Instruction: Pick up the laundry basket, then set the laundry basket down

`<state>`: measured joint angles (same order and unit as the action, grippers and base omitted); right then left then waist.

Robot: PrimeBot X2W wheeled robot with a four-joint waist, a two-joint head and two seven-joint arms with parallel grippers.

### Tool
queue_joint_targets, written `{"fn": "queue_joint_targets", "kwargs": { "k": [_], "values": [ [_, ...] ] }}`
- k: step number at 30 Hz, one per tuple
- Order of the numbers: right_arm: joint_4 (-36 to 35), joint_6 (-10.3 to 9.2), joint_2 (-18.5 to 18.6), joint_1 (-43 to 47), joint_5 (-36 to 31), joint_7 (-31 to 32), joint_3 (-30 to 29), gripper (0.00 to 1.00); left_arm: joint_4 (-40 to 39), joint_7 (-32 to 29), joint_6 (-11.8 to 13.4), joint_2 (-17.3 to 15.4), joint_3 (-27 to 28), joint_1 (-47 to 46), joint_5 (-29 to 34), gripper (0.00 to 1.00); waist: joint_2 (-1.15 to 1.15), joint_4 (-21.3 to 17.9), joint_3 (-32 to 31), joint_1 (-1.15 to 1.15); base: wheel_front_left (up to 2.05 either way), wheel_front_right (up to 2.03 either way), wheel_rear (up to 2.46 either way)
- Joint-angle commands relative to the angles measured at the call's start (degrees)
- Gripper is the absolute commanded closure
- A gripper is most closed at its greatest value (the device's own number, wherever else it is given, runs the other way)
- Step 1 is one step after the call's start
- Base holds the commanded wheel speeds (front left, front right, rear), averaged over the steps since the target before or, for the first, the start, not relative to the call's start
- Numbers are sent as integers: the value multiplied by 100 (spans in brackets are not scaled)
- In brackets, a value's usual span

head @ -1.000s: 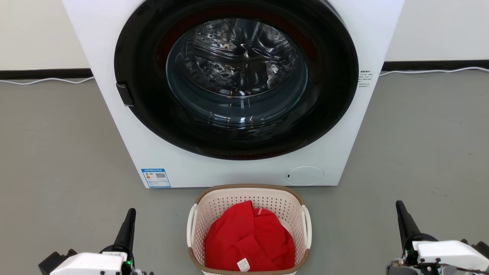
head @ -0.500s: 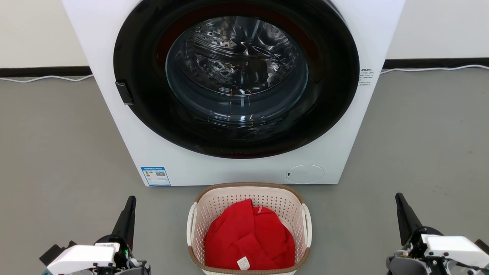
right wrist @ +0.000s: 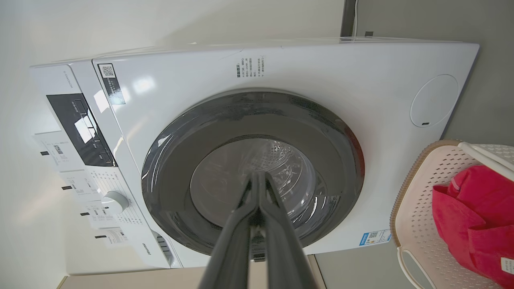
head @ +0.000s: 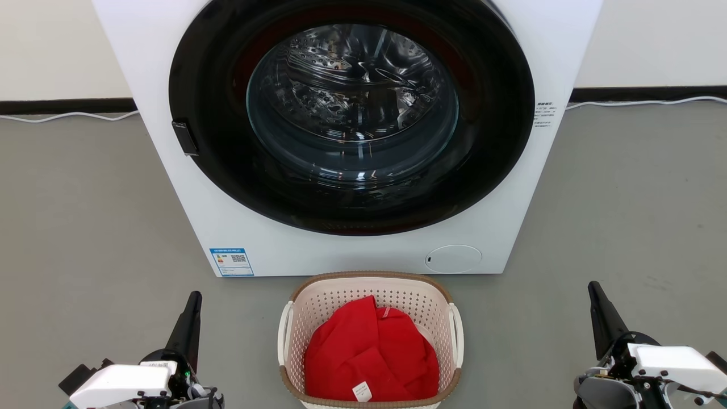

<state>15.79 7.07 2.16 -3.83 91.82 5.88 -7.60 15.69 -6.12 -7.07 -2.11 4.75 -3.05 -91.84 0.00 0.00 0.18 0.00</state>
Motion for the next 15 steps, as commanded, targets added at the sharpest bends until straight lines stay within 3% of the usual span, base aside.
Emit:
{"fn": "queue_joint_targets", "kwargs": {
  "k": [1,15],
  "values": [
    [-177,42,72,-236,37,59,110,100,-163,-37,-42,-76,178,-315,-32,100,0,0,0,0,0,0,0],
    [-177,42,72,-236,37,59,110,100,-164,-37,-42,-76,177,-315,-32,100,0,0,0,0,0,0,0]
  ]
}}
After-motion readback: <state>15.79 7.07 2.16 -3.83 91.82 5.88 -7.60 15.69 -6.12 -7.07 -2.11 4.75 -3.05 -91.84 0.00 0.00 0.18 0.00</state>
